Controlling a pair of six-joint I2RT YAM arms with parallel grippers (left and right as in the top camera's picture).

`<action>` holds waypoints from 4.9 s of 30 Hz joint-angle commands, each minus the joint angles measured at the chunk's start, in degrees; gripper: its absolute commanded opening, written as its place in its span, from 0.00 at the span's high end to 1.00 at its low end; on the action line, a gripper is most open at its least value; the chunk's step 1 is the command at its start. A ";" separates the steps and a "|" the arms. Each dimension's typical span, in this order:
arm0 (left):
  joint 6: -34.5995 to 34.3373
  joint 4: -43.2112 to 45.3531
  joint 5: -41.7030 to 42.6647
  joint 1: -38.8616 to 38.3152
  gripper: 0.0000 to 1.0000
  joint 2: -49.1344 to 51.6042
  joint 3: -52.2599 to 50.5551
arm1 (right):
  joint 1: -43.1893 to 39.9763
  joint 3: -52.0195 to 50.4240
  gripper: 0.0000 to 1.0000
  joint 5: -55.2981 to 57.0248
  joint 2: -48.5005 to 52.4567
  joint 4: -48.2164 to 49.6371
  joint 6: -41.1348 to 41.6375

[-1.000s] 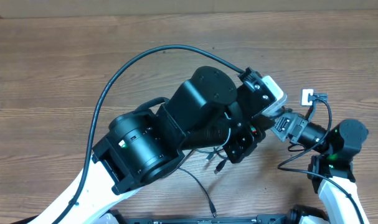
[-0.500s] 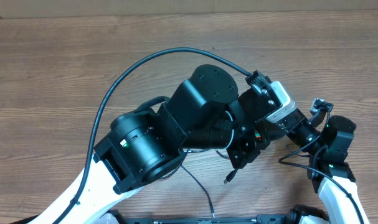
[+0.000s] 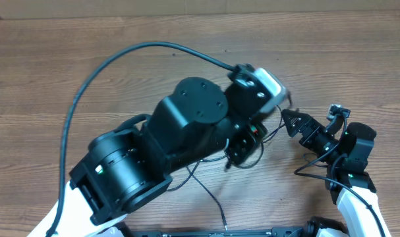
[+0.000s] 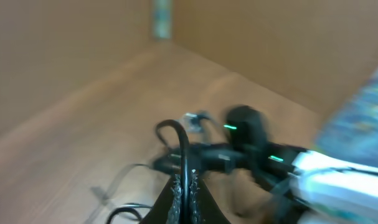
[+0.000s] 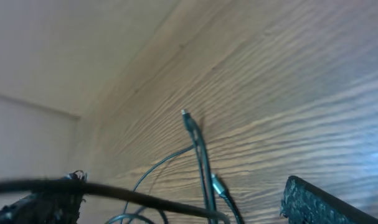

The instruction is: Untangle cables

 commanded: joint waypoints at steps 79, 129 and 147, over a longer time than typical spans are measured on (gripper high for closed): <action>25.09 -7.37 11.37 -0.37 0.00 6.21 0.85 | -1.11 20.48 0.96 -29.27 -0.17 54.90 24.44; 4.74 -8.02 -23.69 -0.20 0.00 6.27 0.85 | -21.16 52.81 0.96 -14.60 6.95 -37.05 6.51; 4.63 -7.85 -27.08 4.00 0.00 6.32 0.85 | -21.16 69.79 0.96 18.60 6.84 -65.61 -8.68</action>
